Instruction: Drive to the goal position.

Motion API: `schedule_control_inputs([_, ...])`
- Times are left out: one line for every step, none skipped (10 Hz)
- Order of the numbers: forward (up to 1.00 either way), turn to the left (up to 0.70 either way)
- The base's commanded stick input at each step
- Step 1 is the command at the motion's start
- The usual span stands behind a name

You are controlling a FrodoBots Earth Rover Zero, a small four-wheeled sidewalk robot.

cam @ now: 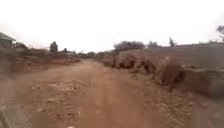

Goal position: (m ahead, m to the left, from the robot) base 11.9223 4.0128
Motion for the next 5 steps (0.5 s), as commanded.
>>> schedule_control_inputs([0.5,0.0])
schedule_control_inputs([0.5,0.0])
schedule_control_inputs([0.5,0.0])
schedule_control_inputs([0.5,0.0])
schedule_control_inputs([0.5,0.0])
